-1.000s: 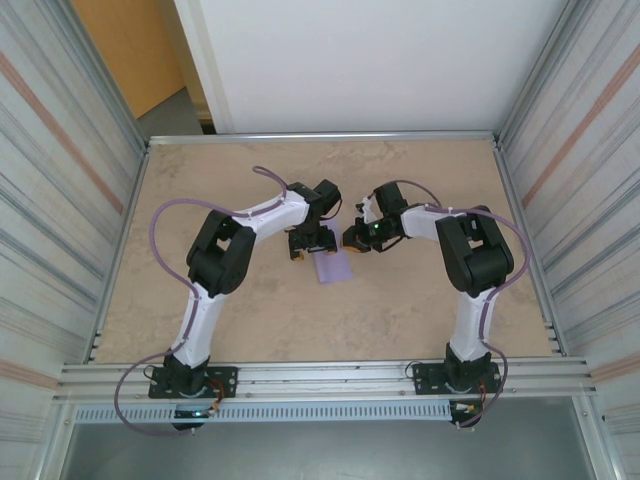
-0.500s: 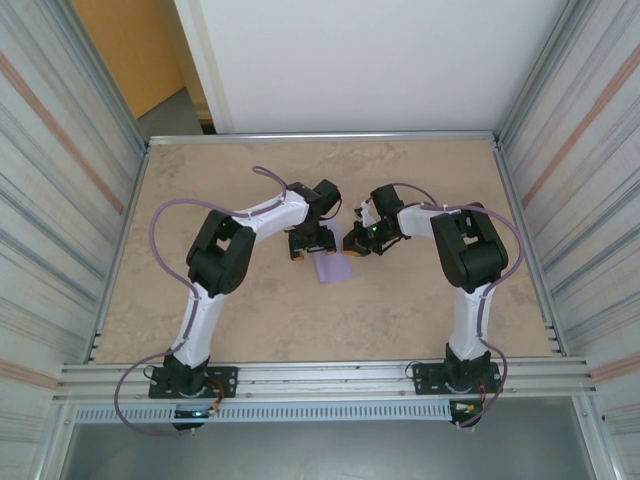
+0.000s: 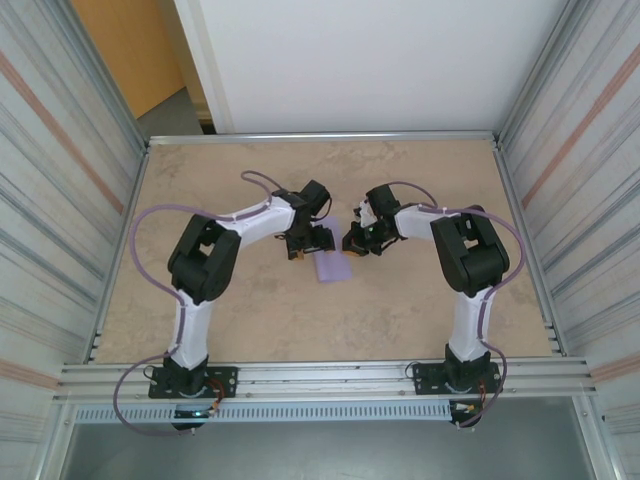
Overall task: Fold a paper plane with a square sheet of paper (pick it up from the middle)
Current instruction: Hold the square sheet of paper at the center of the table.
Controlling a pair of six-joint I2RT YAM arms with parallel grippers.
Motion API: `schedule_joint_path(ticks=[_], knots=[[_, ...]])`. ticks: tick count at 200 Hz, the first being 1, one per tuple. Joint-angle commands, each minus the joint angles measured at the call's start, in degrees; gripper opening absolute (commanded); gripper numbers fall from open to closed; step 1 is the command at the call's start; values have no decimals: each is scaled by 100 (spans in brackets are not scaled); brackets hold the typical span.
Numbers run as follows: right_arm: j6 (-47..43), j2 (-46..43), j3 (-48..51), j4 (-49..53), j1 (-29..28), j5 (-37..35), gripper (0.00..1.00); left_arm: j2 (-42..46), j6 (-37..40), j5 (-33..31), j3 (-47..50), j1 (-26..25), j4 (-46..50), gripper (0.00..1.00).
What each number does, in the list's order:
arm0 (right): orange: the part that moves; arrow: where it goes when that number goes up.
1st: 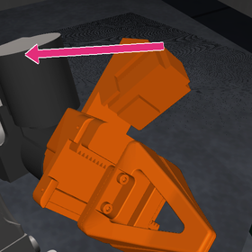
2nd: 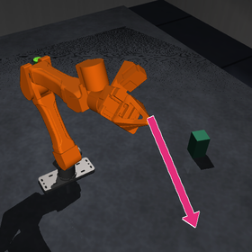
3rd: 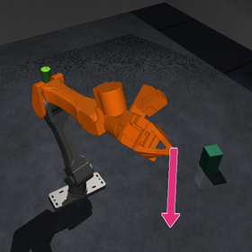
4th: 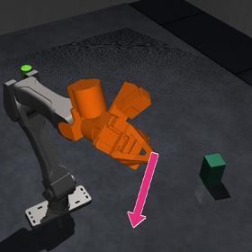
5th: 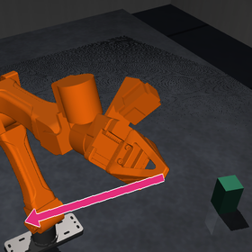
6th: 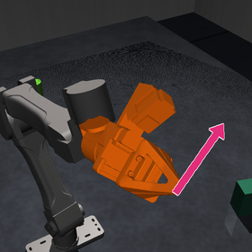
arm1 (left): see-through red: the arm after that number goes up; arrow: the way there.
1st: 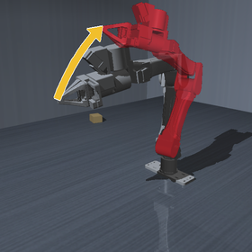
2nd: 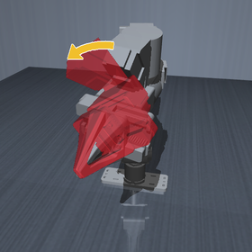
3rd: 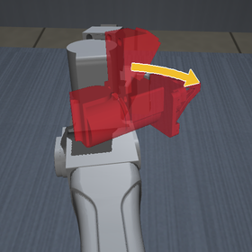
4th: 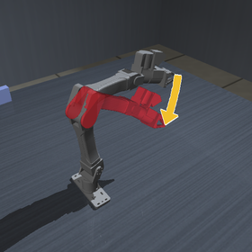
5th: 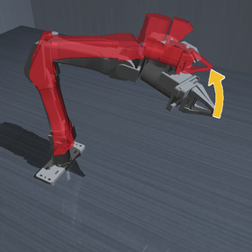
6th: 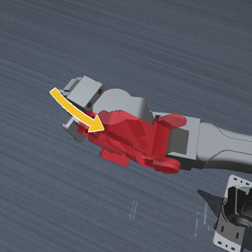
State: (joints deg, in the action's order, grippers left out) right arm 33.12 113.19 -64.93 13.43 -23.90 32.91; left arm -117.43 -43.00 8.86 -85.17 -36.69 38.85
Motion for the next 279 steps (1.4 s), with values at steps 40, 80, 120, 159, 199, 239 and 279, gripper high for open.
schedule_joint_path(ticks=[40,80,120,159,199,239,279], knots=[[1883,-278,1021,-228,-386,-937,6,1155,160,639,1425,119,-1653,71],[2025,-308,1032,-255,-418,-998,6,1116,384,889,1598,128,-1908,69],[1953,-199,977,-244,-382,-933,6,1047,538,623,1371,202,-1603,65],[1859,-168,984,-205,-300,-893,6,1576,660,654,1531,272,-1874,51],[1725,-117,956,-138,-243,-870,6,1555,542,1582,1735,282,-2753,32],[1611,-19,882,-9,-216,-856,5,1029,420,2134,1523,276,-2883,20],[1519,54,809,127,-229,-897,5,563,507,2357,1241,268,-2599,15]])
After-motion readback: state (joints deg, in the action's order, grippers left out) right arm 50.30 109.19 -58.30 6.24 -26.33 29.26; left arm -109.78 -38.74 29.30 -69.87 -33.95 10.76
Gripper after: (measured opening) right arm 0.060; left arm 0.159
